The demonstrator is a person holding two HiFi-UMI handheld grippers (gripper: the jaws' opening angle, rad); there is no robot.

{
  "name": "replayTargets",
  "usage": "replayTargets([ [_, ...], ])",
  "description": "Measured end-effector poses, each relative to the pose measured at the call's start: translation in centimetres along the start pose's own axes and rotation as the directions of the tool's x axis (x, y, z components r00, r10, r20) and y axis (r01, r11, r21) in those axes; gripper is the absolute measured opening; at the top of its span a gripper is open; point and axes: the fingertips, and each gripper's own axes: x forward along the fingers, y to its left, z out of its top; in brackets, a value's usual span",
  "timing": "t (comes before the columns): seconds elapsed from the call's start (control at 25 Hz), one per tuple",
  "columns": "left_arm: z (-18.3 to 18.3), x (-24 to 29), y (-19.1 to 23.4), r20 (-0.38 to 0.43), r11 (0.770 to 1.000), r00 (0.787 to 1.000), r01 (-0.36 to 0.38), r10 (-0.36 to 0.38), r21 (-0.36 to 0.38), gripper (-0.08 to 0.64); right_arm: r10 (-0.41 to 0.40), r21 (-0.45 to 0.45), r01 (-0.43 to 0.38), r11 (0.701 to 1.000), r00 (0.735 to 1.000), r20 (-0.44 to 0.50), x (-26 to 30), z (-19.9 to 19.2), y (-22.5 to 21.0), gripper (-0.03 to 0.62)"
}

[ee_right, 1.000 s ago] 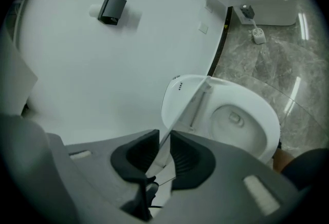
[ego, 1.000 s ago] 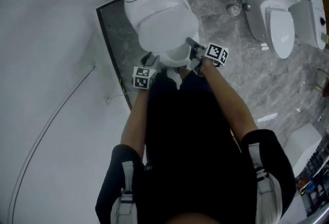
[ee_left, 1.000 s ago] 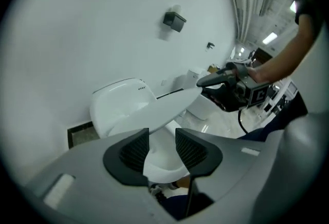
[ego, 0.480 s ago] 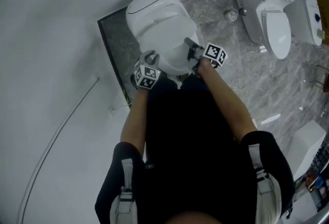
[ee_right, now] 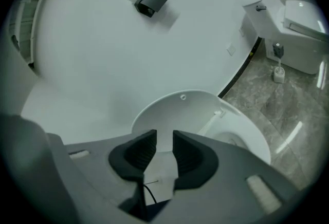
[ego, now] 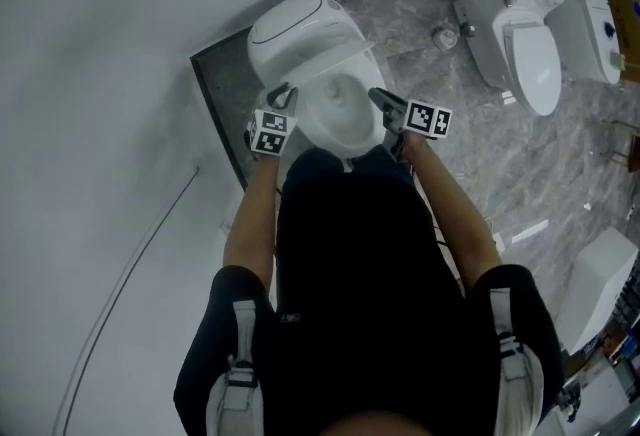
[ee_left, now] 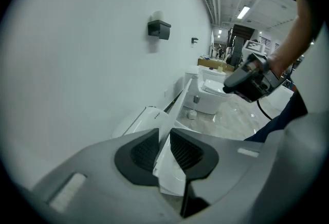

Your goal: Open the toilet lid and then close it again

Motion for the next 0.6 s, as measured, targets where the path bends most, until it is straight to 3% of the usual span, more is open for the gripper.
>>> replayTargets([
  [0.2, 1.1, 1.4, 4.1, -0.044, 0.998, 0.998, -0.054, 0.054, 0.009, 0.067, -0.064, -0.054, 0.062, 0.997, 0.998, -0.021, -3.3, -0.8, -2.6, 0.103],
  [0.4, 2.3, 2.9, 7.9, -0.093, 0.996, 0.991, -0.094, 0.094, 0.004, 0.069, -0.13, -0.157, 0.113, 0.981, 0.986, -0.102, -5.3, -2.7, -4.6, 0.103],
  [0.6, 2.7, 4.3, 10.1, -0.144, 0.993, 0.983, -0.102, 0.109, 0.055, 0.067, -0.214, -0.273, 0.141, 0.951, 0.942, -0.258, -6.2, -6.8, -7.3, 0.103],
])
